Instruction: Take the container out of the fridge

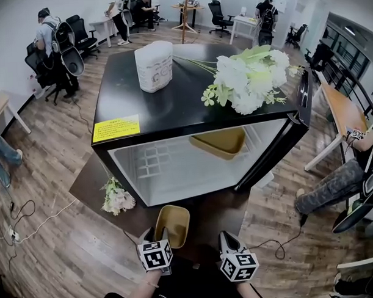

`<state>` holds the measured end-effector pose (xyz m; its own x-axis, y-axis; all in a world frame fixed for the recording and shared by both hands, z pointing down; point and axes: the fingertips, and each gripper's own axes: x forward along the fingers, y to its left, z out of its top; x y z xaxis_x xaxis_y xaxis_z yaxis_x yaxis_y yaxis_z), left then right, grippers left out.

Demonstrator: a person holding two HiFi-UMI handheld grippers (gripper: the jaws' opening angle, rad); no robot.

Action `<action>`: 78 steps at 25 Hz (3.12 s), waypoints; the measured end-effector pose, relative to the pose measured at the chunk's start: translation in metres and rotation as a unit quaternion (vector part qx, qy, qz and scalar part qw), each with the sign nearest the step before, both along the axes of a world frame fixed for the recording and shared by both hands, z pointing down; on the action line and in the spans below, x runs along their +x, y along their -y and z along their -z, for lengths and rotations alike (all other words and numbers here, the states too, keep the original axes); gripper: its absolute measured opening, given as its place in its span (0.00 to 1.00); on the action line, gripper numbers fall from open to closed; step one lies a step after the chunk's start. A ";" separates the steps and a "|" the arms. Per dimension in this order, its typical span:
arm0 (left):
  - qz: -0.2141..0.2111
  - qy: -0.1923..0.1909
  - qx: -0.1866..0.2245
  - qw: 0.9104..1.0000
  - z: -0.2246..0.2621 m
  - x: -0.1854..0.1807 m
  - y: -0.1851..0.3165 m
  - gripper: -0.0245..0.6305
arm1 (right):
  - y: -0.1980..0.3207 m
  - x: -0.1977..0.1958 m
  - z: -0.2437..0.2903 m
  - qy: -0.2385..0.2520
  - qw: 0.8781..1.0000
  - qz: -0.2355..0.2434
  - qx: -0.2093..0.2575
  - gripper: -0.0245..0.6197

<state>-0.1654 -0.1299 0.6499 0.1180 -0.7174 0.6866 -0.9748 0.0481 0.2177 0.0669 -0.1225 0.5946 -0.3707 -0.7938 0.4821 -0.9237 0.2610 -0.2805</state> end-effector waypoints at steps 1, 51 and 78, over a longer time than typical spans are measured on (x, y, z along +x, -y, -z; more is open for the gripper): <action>0.000 0.003 0.007 1.000 0.005 0.000 0.001 0.31 | -0.001 0.000 0.000 0.000 1.000 0.000 0.001 0.05; -0.151 -0.037 0.191 0.969 0.139 0.065 0.052 0.05 | 0.174 0.048 0.259 0.112 0.960 -0.116 0.230 0.20; -0.143 -0.018 0.193 0.970 0.133 0.043 0.053 0.05 | 0.247 0.019 0.211 0.093 0.980 -0.160 0.068 0.29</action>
<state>-0.1221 -0.1827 0.5168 0.3691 -0.8551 0.3641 -0.9277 -0.3154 0.1996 0.0858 -0.3698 0.3834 -0.1639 -0.9360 0.3116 -0.9004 0.0129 -0.4349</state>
